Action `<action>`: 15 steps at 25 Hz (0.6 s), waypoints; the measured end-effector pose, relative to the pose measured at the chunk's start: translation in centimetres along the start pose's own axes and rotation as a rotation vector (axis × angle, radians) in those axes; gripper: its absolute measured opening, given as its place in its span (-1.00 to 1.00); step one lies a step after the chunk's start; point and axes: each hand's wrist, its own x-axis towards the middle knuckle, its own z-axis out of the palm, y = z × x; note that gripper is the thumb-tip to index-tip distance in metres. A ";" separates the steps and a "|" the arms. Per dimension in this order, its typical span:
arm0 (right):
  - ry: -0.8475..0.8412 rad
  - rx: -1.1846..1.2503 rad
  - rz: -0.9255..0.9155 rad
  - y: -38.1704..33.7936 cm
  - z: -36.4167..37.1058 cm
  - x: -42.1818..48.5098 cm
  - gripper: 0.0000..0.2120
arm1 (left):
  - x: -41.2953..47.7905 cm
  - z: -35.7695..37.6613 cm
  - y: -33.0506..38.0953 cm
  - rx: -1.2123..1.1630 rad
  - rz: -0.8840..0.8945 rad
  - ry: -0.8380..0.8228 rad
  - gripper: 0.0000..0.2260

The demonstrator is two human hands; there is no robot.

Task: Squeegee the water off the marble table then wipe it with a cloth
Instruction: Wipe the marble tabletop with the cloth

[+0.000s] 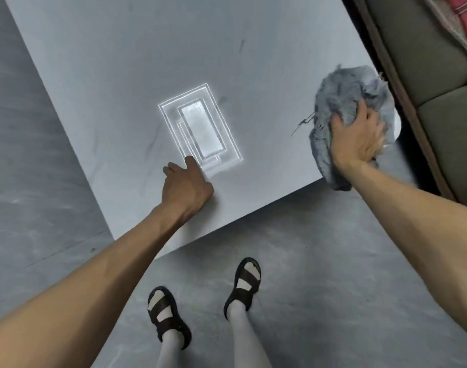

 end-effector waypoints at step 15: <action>-0.279 -0.097 -0.818 -1.8 -0.6 0.4 -0.37 | 0.3 -1.4 -0.8 -0.029 0.050 -0.031 -0.80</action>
